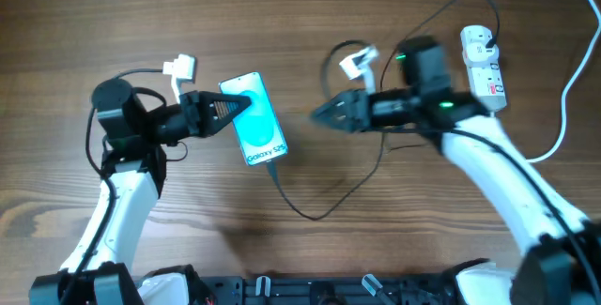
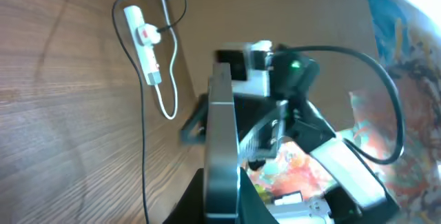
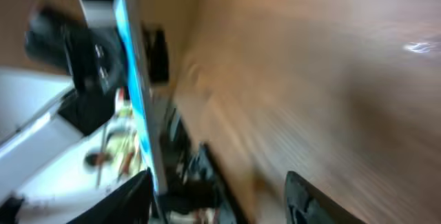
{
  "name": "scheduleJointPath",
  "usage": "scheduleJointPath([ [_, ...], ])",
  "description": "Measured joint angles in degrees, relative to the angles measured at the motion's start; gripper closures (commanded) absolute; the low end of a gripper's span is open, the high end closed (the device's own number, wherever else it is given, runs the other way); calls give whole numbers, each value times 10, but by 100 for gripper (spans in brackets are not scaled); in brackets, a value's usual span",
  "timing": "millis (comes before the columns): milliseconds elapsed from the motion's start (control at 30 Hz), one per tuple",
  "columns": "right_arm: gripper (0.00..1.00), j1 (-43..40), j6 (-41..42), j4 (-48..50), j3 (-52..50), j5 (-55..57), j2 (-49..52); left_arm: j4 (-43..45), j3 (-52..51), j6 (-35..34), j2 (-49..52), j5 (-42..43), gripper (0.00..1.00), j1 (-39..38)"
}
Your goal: Plug charger to phone and switch on socket
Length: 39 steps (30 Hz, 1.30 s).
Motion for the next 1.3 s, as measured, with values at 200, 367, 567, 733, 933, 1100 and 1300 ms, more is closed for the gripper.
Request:
scheduleJointPath([
  [200, 35, -97, -72, -200, 3, 164, -177, -9, 0, 0, 55, -119, 96, -109],
  [367, 28, -97, -88, -286, 3, 318, -262, -35, 88, -1, 182, -148, 96, -176],
  [567, 23, -97, -94, -334, 2, 394, -265, -293, 288, 91, 305, -178, 96, -215],
  [733, 15, -97, -97, -347, 2, 412, -265, -368, 344, 207, 385, -230, 96, -239],
  [933, 11, -97, -97, -358, 2, 434, -262, -348, 346, 286, 415, -244, 96, -257],
  [1100, 6, -97, -97, -377, 2, 436, -243, -286, 361, 300, 454, -250, 96, -258],
  [1300, 2, -97, -97, -388, 2, 436, -205, -284, 394, 303, 513, -233, 96, -258],
])
